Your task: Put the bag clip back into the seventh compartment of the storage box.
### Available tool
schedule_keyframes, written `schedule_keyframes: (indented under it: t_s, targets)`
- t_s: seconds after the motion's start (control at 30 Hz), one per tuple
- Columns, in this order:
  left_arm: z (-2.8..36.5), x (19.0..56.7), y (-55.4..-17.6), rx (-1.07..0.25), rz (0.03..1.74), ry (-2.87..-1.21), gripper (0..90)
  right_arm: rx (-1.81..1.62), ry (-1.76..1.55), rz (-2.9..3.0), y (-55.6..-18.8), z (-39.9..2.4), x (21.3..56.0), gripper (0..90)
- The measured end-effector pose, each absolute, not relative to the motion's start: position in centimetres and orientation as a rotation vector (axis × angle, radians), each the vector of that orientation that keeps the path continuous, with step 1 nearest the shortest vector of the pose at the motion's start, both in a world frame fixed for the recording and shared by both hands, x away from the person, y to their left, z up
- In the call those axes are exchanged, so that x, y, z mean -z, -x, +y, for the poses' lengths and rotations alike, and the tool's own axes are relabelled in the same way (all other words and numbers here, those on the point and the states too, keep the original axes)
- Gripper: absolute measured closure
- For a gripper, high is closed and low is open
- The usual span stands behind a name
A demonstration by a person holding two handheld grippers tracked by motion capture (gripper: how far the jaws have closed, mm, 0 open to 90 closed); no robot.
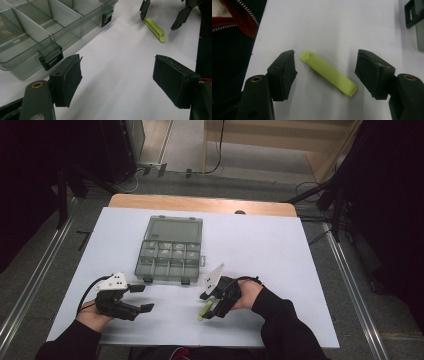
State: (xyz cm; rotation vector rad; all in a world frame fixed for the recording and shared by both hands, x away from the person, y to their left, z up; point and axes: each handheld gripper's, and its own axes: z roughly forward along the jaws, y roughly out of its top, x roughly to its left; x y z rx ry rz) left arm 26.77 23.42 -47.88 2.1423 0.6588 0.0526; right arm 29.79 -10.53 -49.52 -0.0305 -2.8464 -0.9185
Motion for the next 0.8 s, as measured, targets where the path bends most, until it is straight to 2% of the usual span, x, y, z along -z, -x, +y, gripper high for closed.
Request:
schedule_keyframes:
  t_s: [0.37,0.57,0.8]
  targets:
    - [23.43,47.88,-26.76,-0.054,0.661,-2.141,22.3,0.890,-0.071,-2.914,-29.43,-10.49,50.05,36.1]
    - [23.37,47.92,-26.77,-0.052,0.659,-2.145,22.3,0.896,-0.115,-2.972,-29.12,-10.43,50.07,43.3]
    - [23.32,47.92,-26.77,-0.052,0.657,-2.148,22.3,0.912,-0.131,-2.975,-29.00,-10.48,50.11,46.1]
